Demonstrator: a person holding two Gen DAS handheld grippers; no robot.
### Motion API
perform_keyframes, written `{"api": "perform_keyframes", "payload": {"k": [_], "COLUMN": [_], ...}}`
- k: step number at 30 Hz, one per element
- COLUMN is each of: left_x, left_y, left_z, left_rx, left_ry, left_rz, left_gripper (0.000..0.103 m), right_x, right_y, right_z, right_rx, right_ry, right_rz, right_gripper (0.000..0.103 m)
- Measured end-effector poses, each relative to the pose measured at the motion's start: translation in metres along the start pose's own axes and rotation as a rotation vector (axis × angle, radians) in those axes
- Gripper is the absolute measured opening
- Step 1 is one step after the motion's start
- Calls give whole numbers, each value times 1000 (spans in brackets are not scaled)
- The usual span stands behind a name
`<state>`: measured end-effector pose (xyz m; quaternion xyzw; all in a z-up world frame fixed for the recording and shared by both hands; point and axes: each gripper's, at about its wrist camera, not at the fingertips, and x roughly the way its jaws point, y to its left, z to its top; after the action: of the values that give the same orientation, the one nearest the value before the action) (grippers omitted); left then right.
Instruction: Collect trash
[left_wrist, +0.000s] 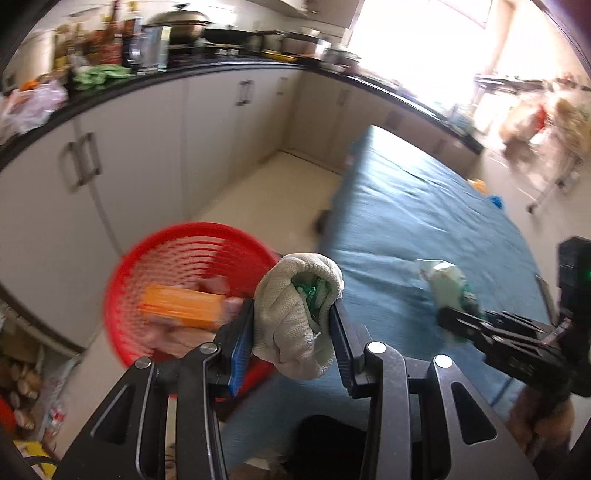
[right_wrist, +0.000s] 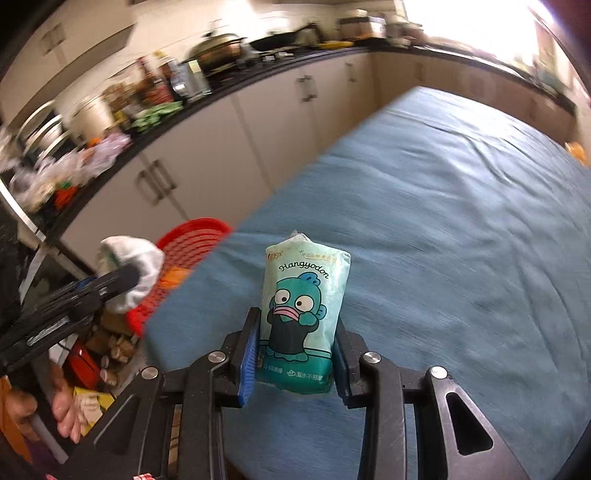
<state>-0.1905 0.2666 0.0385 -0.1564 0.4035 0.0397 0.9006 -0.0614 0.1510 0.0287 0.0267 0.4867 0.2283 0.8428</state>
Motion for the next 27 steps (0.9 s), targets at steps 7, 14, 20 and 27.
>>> {"api": "perform_keyframes", "payload": {"k": [7,14,20,27], "left_x": [17,24,31,25], "left_y": [-30,-32,-33,-35], "left_z": [-6,-6,-5,-8], "left_rx": [51,29,3,0], "left_ry": [53,65,67,53], "left_rz": [-73,-77,-81,-89], "left_gripper": [44,56,56,44], "right_x": [-6,-5,-4,1], "right_y": [-31,-37,-37,-27], "right_z": [-7,-8,-7,-6], "right_rx": [76,91,101,68], "right_ry": [-12,-20,-23,-40], "right_rz": [-16,4,4,-38], "right_gripper": [53,57,57,48]}}
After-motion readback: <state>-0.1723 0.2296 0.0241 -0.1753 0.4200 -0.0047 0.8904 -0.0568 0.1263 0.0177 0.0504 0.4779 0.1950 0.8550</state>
